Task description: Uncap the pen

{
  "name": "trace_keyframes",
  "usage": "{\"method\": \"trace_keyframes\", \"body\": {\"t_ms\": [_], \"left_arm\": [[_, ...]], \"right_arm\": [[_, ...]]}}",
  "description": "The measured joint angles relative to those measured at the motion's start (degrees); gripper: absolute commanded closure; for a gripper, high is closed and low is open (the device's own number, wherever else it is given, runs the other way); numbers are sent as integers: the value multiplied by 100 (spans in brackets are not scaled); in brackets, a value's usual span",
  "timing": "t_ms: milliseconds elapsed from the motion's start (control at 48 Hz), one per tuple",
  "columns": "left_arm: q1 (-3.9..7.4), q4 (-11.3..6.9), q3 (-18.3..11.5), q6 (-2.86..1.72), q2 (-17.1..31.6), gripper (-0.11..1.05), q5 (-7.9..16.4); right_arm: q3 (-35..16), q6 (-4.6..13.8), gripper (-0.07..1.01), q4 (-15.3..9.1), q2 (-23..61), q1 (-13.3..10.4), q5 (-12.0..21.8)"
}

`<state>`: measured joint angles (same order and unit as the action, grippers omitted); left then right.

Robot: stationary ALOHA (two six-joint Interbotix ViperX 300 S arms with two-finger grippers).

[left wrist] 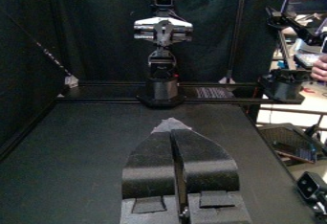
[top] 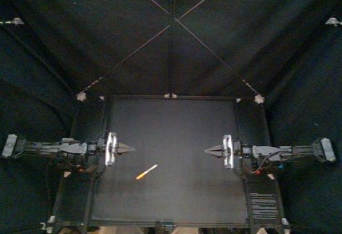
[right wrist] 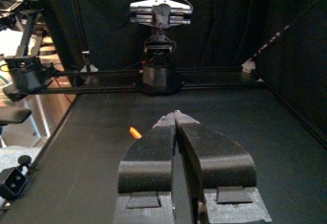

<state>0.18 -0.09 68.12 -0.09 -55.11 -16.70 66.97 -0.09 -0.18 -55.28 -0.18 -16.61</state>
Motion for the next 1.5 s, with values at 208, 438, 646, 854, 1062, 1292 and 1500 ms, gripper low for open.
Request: {"method": "trace_keyframes", "body": {"t_ms": [208, 438, 646, 854, 1062, 1292, 1500], "left_arm": [[70, 26, 79, 18, 149, 92, -149], [70, 642, 88, 70, 536, 90, -404], [70, 1327, 211, 79, 668, 81, -545], [79, 1310, 308, 79, 668, 65, -554], [97, 1143, 404, 62, 668, 50, -554], [132, 940, 422, 70, 668, 37, -545], [141, 879, 431, 70, 668, 30, -536]], "right_arm": [[-308, 18, 95, -26, 949, -158, -158], [-1406, -18, 88, -475, 3067, -193, -439], [-2443, 53, 55, -896, 4685, -176, -475], [-3410, 62, 17, -923, 5977, -158, -220], [-4113, 70, 3, -896, 6645, -9, 369], [-4755, 79, 3, -633, 7251, 141, 1310], [-5124, 97, 3, -598, 7682, 237, 1652]]}}
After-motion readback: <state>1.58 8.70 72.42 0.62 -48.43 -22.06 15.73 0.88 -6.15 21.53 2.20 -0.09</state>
